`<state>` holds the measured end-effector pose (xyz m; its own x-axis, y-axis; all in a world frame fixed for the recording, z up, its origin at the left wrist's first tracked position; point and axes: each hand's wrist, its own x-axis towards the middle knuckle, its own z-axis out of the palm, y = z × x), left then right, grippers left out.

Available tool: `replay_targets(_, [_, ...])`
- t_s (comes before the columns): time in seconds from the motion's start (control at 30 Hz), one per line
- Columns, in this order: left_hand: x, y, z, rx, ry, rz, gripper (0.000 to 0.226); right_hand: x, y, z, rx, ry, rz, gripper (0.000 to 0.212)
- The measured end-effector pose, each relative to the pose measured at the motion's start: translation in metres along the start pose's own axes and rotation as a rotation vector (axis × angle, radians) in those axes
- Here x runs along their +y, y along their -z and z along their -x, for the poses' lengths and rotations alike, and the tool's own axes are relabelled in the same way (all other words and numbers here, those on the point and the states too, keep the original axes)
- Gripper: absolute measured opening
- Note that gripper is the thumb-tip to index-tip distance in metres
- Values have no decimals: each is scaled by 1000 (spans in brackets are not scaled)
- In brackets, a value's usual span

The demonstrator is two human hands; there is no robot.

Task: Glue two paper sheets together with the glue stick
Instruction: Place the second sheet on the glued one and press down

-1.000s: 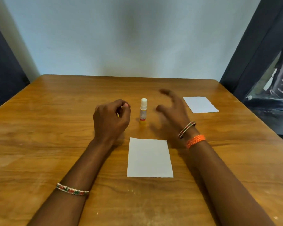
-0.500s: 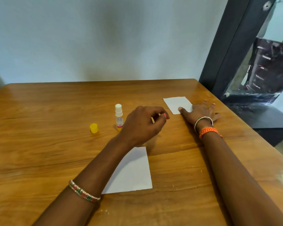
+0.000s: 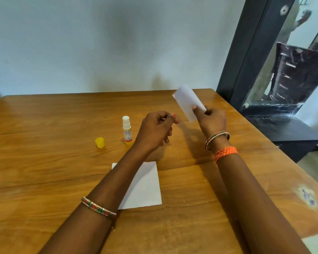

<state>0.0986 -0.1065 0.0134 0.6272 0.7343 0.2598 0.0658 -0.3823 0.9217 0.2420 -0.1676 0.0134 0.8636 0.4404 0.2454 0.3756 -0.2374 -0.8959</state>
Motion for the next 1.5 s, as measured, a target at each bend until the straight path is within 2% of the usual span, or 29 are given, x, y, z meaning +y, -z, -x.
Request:
replay_targets(0.17, [15, 7, 22, 3, 146, 36, 44, -42, 25, 75, -188, -100, -354, 19])
replay_targets(0.3, [20, 18, 52, 42, 206, 284, 31, -46, 35, 113, -304, -127, -499, 12])
replay_targets(0.37, [20, 24, 66, 67, 202, 332, 27, -45, 38, 123, -366, -127, -502, 19])
replay_targets(0.43, [19, 31, 78, 29, 180, 318, 31, -43, 39, 128, -439, -187, -530, 26])
replay_targets(0.57, [17, 48, 94, -56, 139, 185, 33, -38, 44, 131, -503, -364, -710, 21])
replay_targets(0.67, [15, 58, 103, -76, 107, 48, 31, -33, 47, 129, -498, -370, -673, 24])
replay_targets(0.73, [12, 64, 109, -76, 104, -11, 30, -29, 46, 128, -510, -346, -605, 16])
replay_targets(1.03, [-2, 84, 131, -80, 238, -73, 28, -17, 34, 130, -567, -250, -320, 12])
replay_targets(1.13, [-14, 99, 138, 88, 205, -198, 21, -16, 30, 129, -573, -259, -277, 13])
replay_targets(1.2, [-26, 115, 142, 132, 140, -413, 10, -17, 27, 129, -581, -286, -286, 13])
replay_targets(1.27, [-42, 132, 142, 81, 80, -590, 16, -19, 24, 129, -595, -322, -312, 13])
replay_targets(1.43, [-60, 141, 140, -123, 77, -888, 59, -19, 6, 130, -624, -344, -244, 18])
replay_targets(1.5, [-64, 137, 140, -198, 39, -1018, 69, -18, -2, 131, -625, -335, -214, 17])
